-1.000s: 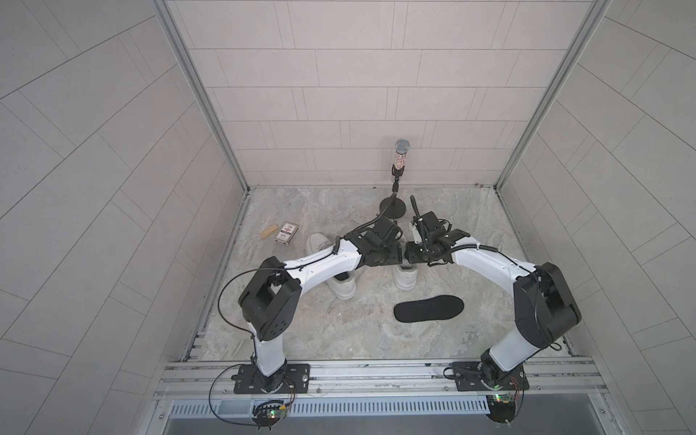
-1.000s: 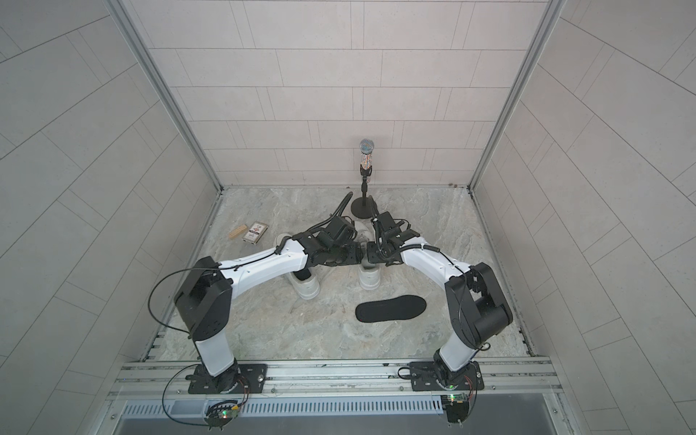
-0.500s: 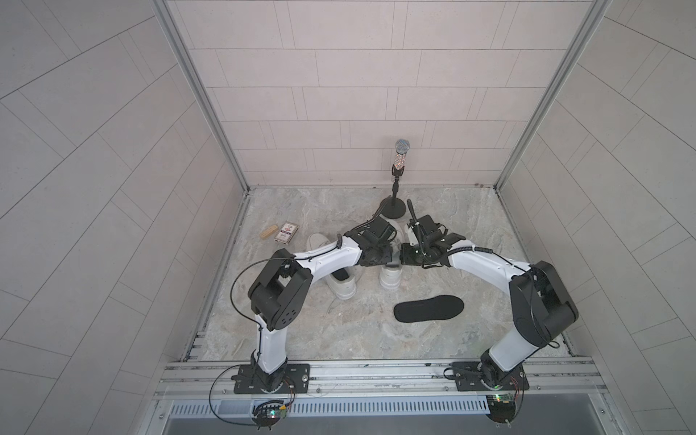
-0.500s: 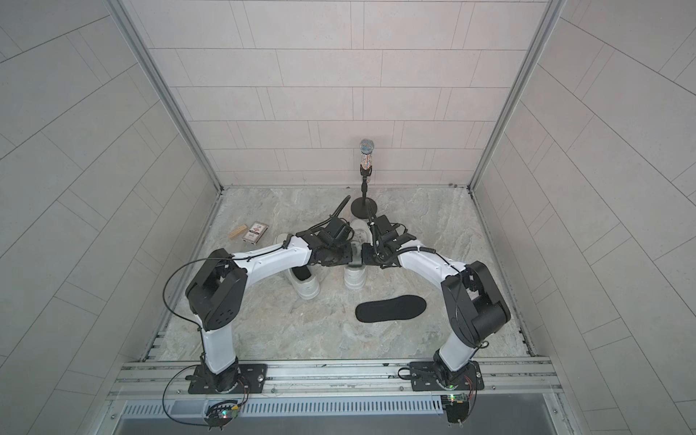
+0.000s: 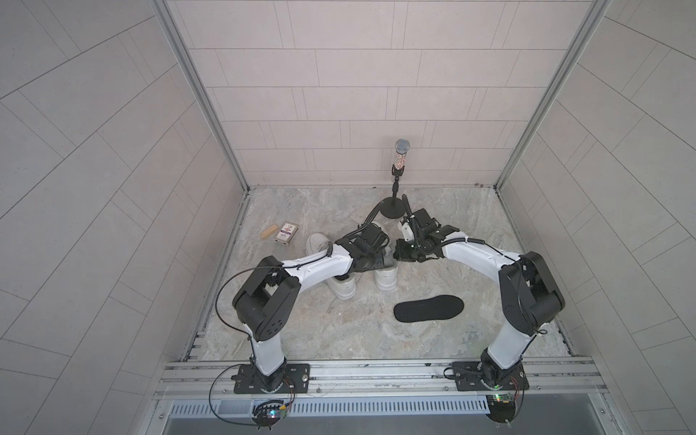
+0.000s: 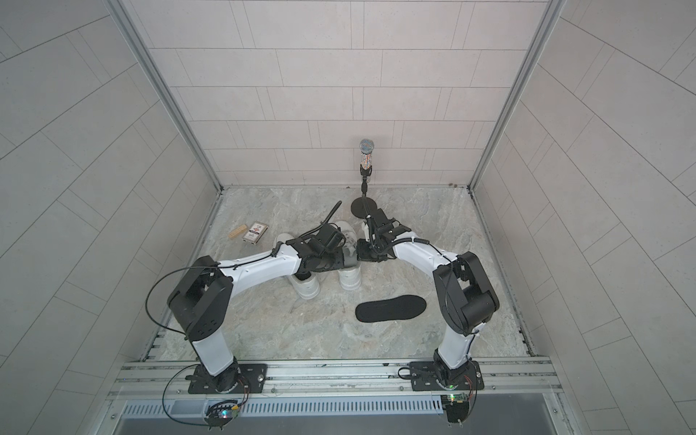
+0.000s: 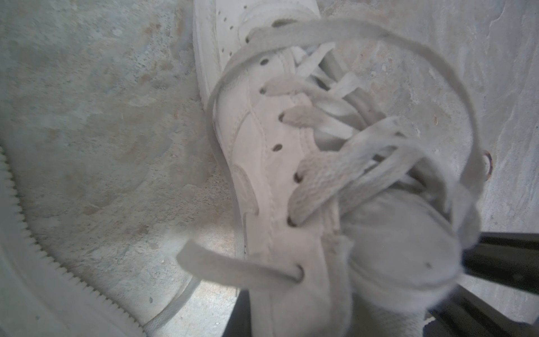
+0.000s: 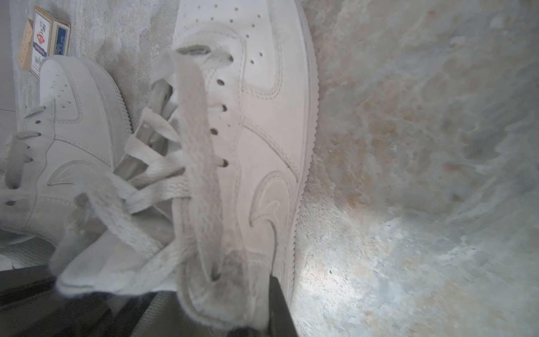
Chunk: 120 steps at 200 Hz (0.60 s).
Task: Insert the insole into the shoe
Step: Adjust the shoe at the center of the board.
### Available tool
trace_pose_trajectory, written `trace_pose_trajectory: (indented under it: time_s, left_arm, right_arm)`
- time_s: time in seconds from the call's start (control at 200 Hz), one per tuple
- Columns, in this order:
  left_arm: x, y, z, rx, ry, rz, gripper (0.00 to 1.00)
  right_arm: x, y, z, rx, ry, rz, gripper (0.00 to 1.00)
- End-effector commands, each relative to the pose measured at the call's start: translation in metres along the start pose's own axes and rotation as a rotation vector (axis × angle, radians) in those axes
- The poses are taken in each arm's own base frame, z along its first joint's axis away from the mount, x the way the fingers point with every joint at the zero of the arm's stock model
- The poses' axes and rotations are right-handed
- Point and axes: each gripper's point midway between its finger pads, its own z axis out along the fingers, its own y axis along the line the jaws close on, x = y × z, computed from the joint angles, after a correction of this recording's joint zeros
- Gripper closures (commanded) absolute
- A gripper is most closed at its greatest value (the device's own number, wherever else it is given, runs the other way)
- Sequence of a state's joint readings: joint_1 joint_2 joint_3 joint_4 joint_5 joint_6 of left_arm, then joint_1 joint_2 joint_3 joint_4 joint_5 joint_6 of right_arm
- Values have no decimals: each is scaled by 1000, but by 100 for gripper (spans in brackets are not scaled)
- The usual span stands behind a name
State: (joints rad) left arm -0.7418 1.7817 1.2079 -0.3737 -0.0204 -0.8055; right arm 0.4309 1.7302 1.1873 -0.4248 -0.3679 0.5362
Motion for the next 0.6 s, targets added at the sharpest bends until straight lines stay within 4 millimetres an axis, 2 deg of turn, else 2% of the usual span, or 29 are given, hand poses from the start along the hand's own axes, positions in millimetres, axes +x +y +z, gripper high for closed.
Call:
trace_pose_trajectory:
  time_s: [0.0, 0.075, 0.175, 0.275, 0.43, 0.595]
  left_arm:
    - [27, 78, -17, -285, 90, 28, 88]
    - [18, 67, -23, -249, 74, 71, 83]
    - [8, 41, -27, -158, 94, 176, 66]
    - [-2, 32, -36, -169, 116, 261, 53]
    - [-18, 23, -56, -167, 95, 363, 45]
    - [-30, 0, -77, -180, 54, 610, 40]
  right_arm:
    - [5, -94, 1, 328, 15, 92, 99]
    - [-2, -80, -3, 283, -5, 32, 94]
    - [-7, -48, -12, 187, -15, -56, 84]
    - [-5, -26, -20, 98, -6, -69, 70]
    - [-14, -13, -46, 49, -64, -61, 56]
    - [-18, -11, -74, 0, -118, -8, 50]
